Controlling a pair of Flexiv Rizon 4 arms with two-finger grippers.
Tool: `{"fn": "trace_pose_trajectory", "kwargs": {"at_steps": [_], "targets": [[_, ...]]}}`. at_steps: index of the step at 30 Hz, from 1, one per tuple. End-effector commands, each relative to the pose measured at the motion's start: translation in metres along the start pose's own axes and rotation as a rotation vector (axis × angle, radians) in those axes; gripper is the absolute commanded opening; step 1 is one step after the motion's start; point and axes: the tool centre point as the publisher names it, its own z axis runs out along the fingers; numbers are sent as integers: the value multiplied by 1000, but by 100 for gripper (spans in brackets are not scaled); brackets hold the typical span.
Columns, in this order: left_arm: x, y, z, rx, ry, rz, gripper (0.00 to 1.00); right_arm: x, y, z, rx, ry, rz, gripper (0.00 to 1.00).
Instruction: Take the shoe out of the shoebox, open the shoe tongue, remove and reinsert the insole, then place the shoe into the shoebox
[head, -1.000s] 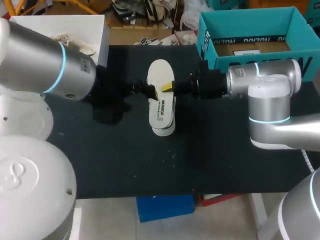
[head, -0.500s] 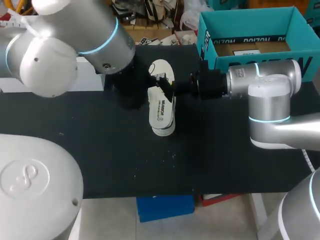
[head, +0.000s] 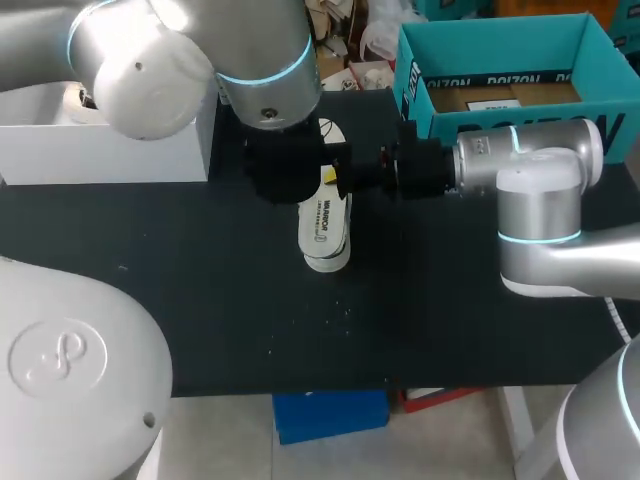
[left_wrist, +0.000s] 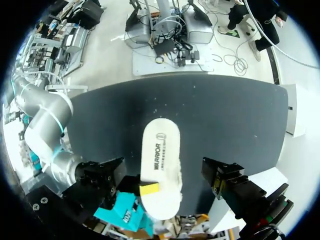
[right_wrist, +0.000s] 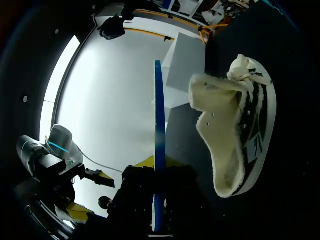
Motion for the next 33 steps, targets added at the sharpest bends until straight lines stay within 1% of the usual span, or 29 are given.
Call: {"fn": "trace_pose_trajectory", "kwargs": {"at_steps": [1,5,11,20,26,33], "targets": [[-5,19,15,6,38,2,100,0,0,1,-3,-2,1,0],[-5,40,21,0,39,10,100,0,0,1,-3,-2,1,0],[-8,67,20,-23,29,18,100,0,0,1,-3,-2,1,0],[-1,108,27,-39,41,8,100,0,0,1,-3,-2,1,0],[3,123,37,-41,35,-4,100,0,0,1,-3,-2,1,0],[4,137,41,-40,33,1,100,0,0,1,-3,-2,1,0]]}}
